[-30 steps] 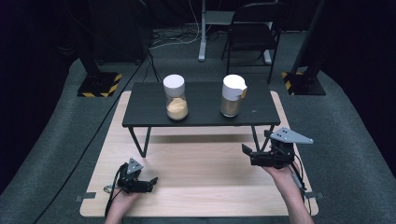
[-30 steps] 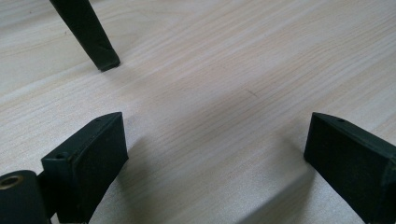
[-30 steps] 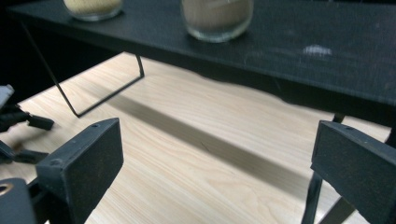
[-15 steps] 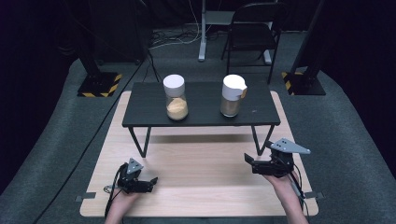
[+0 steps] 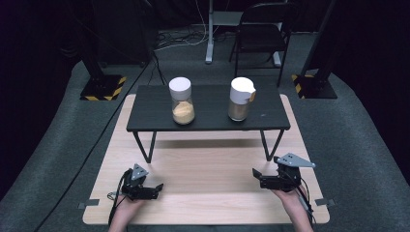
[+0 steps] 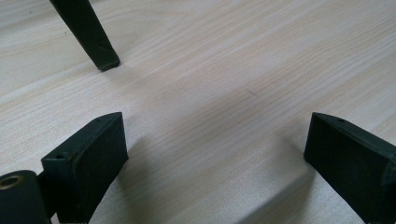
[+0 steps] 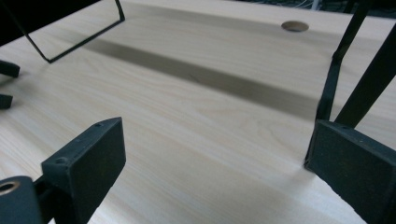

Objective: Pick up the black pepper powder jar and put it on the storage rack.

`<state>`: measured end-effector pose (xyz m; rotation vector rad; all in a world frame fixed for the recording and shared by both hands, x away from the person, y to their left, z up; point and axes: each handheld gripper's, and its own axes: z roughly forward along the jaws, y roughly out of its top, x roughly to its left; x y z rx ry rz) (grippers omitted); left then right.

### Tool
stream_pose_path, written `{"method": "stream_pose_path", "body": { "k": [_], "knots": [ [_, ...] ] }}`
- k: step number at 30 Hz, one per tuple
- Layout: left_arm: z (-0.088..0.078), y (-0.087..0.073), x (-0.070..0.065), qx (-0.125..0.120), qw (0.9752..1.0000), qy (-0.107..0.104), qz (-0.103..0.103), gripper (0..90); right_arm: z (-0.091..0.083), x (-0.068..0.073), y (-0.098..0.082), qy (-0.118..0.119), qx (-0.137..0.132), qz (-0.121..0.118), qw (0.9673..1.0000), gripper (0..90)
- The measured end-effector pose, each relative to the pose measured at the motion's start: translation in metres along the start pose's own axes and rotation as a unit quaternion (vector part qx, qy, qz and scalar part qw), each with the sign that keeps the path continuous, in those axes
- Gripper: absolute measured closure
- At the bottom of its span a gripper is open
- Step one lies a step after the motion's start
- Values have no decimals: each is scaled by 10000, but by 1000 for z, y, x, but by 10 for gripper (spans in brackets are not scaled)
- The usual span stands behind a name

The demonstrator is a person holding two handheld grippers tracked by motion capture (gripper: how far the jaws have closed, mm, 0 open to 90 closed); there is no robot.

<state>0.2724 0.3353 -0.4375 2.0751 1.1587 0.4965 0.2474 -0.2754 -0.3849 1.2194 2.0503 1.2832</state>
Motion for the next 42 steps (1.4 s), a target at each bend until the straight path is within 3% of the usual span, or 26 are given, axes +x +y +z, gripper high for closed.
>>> {"method": "stream_pose_path", "body": {
  "k": [18, 27, 36, 42],
  "knots": [
    [0, 0, 0, 1, 10000, 1, -1, 54, 26, -7, -26, 96, 499, 110, 9986, 43],
    [0, 0, 0, 2, 10000, 2, -6, 54, 39, -10, -31, 76, 853, 174, 9962, 46],
    [0, 0, 0, 1, 10000, 1, -4, 54, 45, -6, -31, -48, 1122, -41, 9937, 54],
    [0, 0, 0, 1, 10000, 1, -3, 54, 45, -1, -30, -108, 1157, -183, 9931, 57]
  ]
}}
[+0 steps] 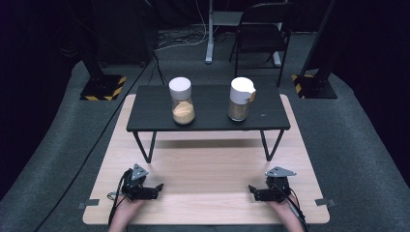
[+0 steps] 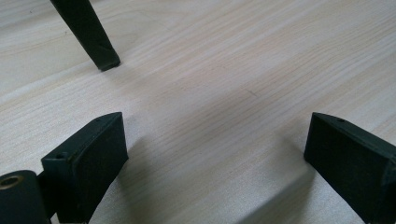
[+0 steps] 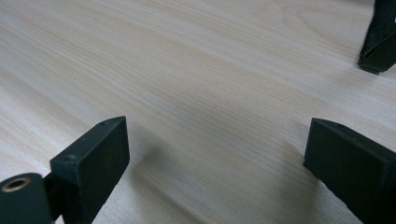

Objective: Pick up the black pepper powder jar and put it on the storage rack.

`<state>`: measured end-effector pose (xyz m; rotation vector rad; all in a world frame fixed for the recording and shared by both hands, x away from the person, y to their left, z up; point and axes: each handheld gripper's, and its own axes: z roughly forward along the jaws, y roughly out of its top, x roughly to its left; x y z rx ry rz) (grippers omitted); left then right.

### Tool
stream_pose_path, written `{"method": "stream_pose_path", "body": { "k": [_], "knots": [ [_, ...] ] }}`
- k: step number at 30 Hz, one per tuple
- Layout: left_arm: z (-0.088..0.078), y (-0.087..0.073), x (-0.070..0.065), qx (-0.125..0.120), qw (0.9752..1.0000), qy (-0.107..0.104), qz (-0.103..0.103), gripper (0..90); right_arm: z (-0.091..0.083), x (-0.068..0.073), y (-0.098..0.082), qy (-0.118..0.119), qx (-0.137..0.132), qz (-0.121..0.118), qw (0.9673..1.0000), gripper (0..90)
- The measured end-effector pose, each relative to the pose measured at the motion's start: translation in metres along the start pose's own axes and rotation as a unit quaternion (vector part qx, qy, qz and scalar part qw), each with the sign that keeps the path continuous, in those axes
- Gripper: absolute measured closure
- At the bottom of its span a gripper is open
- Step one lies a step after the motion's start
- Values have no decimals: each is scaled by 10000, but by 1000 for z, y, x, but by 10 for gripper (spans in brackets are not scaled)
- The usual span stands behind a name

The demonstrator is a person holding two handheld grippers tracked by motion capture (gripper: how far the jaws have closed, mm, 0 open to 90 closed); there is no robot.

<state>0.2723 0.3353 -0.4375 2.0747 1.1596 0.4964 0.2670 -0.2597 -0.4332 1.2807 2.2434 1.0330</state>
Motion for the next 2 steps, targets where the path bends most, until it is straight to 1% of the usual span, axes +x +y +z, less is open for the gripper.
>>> {"method": "stream_pose_path", "body": {
  "k": [2],
  "knots": [
    [0, 0, 0, 2, 10000, -1, -1, 54, 0, 2, 0, -25, 12, -48, 10000, 53]
  ]
}}
